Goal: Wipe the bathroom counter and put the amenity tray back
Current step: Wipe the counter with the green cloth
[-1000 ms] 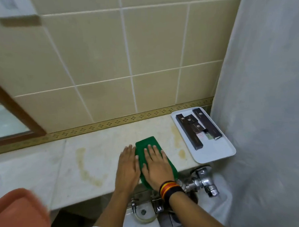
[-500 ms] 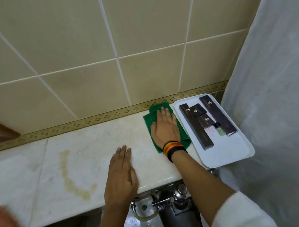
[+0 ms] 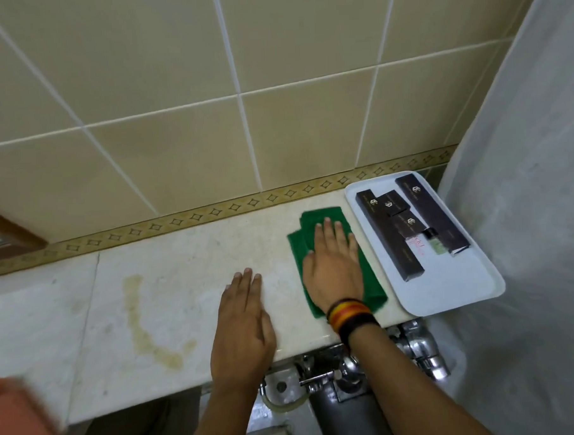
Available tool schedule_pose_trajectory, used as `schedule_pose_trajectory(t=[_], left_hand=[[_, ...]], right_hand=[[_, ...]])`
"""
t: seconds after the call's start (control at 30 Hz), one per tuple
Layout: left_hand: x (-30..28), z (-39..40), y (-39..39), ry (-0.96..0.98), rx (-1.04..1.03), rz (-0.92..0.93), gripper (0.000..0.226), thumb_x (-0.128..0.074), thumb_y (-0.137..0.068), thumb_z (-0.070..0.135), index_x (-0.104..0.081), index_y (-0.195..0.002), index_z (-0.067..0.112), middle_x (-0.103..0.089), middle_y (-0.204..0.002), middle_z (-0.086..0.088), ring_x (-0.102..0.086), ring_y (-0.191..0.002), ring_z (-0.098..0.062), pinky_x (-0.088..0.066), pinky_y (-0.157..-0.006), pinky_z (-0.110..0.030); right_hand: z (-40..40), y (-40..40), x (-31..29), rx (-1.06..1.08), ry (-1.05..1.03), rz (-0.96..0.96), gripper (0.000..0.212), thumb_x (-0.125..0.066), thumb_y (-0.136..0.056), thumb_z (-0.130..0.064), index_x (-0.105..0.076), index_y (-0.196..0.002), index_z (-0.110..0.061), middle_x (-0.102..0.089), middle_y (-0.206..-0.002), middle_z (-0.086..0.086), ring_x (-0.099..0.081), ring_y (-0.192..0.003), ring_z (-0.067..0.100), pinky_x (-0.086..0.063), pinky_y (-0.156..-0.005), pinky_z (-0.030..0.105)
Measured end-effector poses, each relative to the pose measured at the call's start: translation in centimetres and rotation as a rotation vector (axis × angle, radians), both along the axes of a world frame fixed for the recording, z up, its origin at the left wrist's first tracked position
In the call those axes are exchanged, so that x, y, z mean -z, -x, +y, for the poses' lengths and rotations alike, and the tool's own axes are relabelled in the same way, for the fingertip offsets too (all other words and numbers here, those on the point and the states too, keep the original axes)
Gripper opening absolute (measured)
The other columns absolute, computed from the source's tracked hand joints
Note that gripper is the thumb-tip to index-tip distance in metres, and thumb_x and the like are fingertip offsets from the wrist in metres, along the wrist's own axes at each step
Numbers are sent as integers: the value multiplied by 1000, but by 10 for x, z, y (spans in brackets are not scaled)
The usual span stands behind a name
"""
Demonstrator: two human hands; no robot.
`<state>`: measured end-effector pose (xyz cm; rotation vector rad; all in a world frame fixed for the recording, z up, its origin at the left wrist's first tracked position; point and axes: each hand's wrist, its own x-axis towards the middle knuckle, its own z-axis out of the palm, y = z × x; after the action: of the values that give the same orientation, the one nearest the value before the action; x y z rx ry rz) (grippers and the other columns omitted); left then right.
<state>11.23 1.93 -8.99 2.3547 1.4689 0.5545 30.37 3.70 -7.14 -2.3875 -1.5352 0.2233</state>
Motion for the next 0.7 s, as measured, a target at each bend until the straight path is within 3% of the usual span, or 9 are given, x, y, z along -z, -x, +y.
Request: schedule_pose_trajectory(t=[0.17,0.23,0.3,0.37,0.43,0.57,0.7], left_hand=[[-3,-2,-1,73,-86,-237,56,-25,-106,38,-34,-159,19,-32,-167,3,-24,-155,-8,-25,-126,-42],[-14,-6,1,83,-226,-425,55,-24,-107,38,-33,-159,23,-30,-167,6,-22,-156,-6,-24,-127,-43],[-28,-7,-1,52,-314,-490,53,-26,-107,35,-35,-158,22,-31,-167,5,-19,-156,-8,-20,-128,-44],[-41,-1,-15,-1,-239,-407,52,-28,-108,31,-35,-158,21,-32,-167,3,-18,-157,-12,-17,-129,-43],[-42,11,-47,8,-146,-269,53,-28,-108,31,-30,-160,19,-27,-169,1,-14,-159,-14,-13,-129,-41],[-23,33,-92,77,-212,122,66,-13,-104,40,-12,-163,9,-9,-172,-11,-6,-160,-25,-7,-129,-46],[-20,25,-61,78,-266,172,67,-17,-105,40,-10,-162,6,-13,-172,-13,-11,-160,-25,-5,-129,-45]], right_hand=[[25,64,-10,-222,-4,119,63,-28,-99,-34,-26,-157,-9,-21,-167,10,-13,-154,26,-7,-125,48],[2,75,-21,-356,-22,329,55,-30,-103,-34,-36,-154,-12,-24,-166,6,-13,-155,21,-4,-125,42],[-16,54,-29,-328,-62,605,45,-36,-105,-34,-52,-144,-18,-34,-162,0,-22,-152,17,-9,-125,38],[-22,23,-23,-185,-145,622,38,-41,-105,-30,-58,-138,-22,-41,-158,-2,-28,-149,16,-15,-124,39],[-24,0,-12,-97,-185,484,39,-39,-105,-27,-57,-139,-20,-43,-157,0,-31,-149,18,-15,-125,38],[-16,2,0,-67,-238,437,43,-34,-104,-27,-54,-142,-16,-46,-155,6,-37,-145,20,-20,-123,38],[-19,-2,0,-46,-301,461,48,-33,-103,-36,-53,-142,-15,-50,-152,7,-42,-142,26,-26,-120,39]])
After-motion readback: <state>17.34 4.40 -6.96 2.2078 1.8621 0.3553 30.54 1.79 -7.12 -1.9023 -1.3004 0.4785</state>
